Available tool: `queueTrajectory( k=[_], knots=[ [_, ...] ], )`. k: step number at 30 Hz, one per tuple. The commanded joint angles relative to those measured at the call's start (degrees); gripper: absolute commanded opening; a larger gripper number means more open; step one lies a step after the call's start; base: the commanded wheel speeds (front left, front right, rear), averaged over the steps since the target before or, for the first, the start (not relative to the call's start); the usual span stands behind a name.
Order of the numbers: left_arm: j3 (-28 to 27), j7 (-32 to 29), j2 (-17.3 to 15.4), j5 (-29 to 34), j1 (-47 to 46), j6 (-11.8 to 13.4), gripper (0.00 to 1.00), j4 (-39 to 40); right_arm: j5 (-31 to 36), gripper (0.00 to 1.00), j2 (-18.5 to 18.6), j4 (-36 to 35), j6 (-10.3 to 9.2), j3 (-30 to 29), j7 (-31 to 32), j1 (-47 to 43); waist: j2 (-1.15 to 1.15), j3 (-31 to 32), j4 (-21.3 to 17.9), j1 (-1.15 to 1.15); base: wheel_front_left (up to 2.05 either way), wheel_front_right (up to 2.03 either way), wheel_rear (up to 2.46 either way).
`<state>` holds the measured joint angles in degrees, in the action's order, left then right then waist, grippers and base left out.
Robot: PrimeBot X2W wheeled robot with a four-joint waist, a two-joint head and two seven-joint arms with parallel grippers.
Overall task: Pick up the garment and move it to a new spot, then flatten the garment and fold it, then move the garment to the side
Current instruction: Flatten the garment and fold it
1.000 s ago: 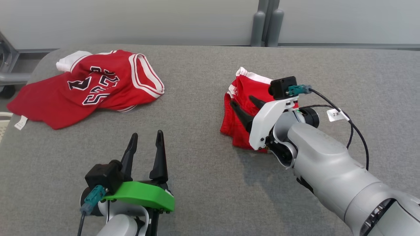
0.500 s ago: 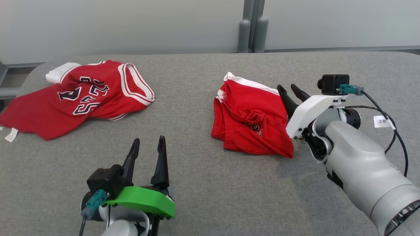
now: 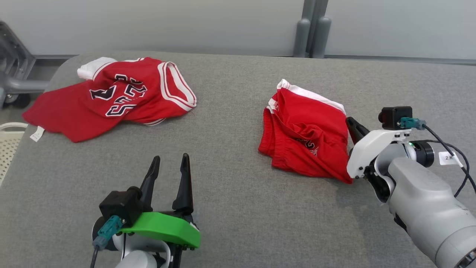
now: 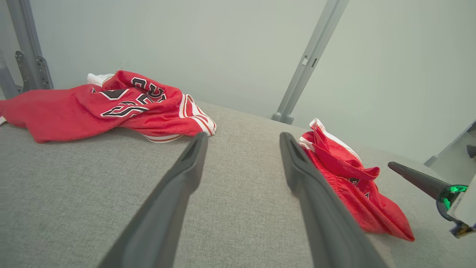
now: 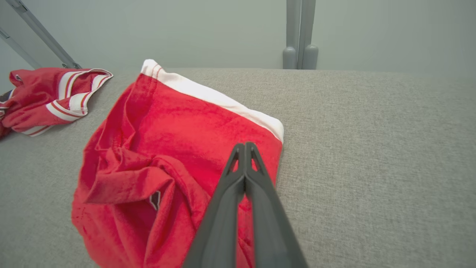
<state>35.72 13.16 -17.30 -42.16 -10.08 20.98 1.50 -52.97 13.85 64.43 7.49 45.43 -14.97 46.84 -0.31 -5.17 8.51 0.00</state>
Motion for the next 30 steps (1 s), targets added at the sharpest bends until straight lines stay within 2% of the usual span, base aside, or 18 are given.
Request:
queueTrajectory(
  k=[1, 6, 11, 30],
  knots=[
    [0.1, -0.1, -0.4, 0.6, -0.4, 0.2, 1.0, 0.2, 1.0, 0.0, 0.7, -0.6, 0.0, -0.1, -0.2, -1.0, 0.31, -0.7, 1.6, 0.0, 0.0, 0.0, 0.0],
    [0.0, -0.1, -0.5, 0.7, -0.7, 0.4, 1.0, 0.5, 8.1, 0.0, 2.6, -2.5, 0.0, 0.8, -0.3, -2.4, 0.31, -1.3, 3.5, 0.0, 0.0, 0.0, 0.0],
    [0.0, 0.1, -0.4, 0.6, -0.8, 0.4, 1.0, 0.6, 14.0, 0.0, 2.1, -3.9, 0.0, 2.5, -0.3, -3.4, 0.31, -1.7, 4.5, 0.0, 0.0, 0.0, 0.0],
    [-0.3, 0.4, -0.2, 0.2, -1.5, 0.4, 1.0, -0.2, 18.0, 0.0, -3.6, -8.6, 0.0, 9.6, -0.3, -5.3, 0.31, -2.4, 3.8, 0.0, 0.0, 0.0, 0.0]
  ],
)
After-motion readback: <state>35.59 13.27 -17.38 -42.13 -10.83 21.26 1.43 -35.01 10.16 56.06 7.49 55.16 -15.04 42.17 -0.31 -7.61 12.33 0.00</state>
